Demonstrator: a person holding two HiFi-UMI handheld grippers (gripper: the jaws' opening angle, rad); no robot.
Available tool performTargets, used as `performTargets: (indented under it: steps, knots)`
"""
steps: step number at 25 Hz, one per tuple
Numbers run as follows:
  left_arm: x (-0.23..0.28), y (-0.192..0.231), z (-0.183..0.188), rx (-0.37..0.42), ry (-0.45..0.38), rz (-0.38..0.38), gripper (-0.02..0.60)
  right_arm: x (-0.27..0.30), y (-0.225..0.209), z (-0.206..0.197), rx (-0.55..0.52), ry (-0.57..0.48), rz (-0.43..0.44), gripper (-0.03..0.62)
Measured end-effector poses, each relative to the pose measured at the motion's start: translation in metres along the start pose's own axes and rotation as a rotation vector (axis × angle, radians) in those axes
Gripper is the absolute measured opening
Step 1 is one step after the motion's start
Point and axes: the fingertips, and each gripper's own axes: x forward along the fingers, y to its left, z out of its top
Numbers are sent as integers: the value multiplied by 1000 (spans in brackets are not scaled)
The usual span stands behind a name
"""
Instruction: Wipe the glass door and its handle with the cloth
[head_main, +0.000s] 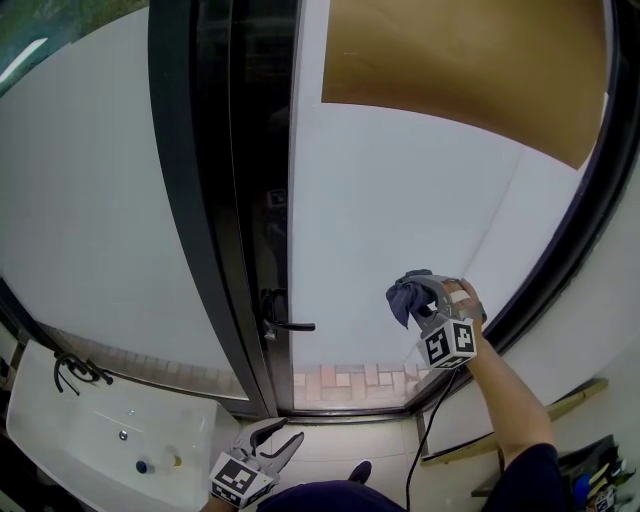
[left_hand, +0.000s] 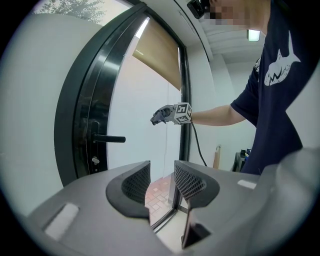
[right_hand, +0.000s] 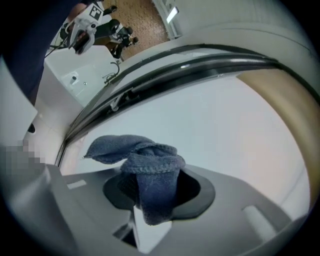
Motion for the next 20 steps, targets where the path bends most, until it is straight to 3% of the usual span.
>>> performTargets:
  steps: [7, 11, 15, 20]
  knots:
    - [-4, -3, 2, 3, -12, 17, 146, 32, 24, 141, -69, -238, 58, 146]
    - [-11, 0, -2, -8, -9, 47, 146, 63, 39, 196, -113, -306, 87, 146]
    - [-18, 3, -9, -21, 3, 75, 146, 94, 62, 216, -188, -315, 125, 146]
    - [-24, 7, -10, -33, 0, 99, 146, 118, 84, 185, -222, -217, 168, 146]
